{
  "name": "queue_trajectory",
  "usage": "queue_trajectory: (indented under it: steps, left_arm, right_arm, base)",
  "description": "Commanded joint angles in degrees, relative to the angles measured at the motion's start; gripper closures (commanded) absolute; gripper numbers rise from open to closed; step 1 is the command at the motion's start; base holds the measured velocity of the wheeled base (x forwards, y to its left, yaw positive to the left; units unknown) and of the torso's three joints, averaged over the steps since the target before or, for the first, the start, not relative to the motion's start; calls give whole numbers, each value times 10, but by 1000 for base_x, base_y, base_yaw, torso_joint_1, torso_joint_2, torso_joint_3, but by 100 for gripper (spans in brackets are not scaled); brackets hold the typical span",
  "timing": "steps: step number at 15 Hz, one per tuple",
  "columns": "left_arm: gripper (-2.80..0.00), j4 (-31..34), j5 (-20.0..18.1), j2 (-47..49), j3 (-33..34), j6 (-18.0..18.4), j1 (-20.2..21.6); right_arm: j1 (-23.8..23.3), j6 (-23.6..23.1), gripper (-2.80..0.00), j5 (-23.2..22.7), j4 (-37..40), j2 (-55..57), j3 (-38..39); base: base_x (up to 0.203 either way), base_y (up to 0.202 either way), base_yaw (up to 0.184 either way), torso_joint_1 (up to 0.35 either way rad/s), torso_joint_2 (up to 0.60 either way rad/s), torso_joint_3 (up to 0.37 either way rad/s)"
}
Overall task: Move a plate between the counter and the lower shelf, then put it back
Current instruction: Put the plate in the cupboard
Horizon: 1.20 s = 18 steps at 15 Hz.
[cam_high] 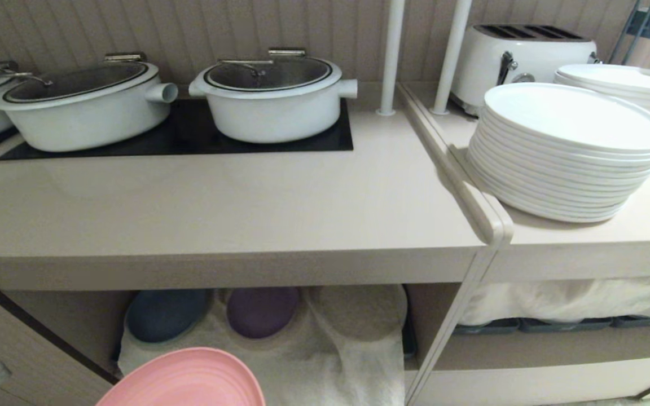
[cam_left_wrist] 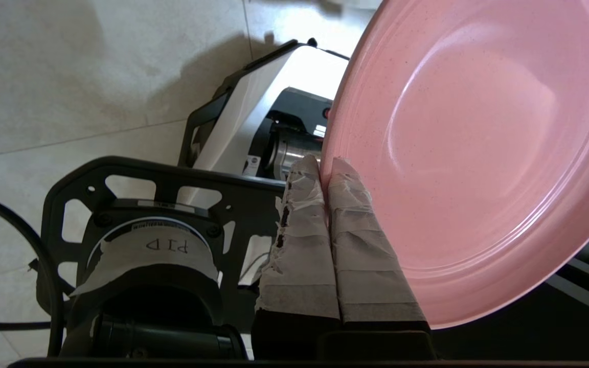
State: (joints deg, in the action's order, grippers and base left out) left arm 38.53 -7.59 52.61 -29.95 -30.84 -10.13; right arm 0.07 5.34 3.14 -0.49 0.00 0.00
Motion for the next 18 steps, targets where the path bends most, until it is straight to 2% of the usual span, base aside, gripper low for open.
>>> queue_trajectory:
  steps: [1, 18]
  left_arm:
    - [0, 2, -1, 1, 0, -2, 0]
    - [0, 2, -1, 4, 1, -2, 0]
  right_arm:
    - [0, 0, 0, 0, 0, 1, 0]
    - [0, 0, 0, 0, 0, 1, 0]
  base:
    - [0, 0, 0, -240, 534, 294]
    - [0, 0, 0, -205, 491, 288]
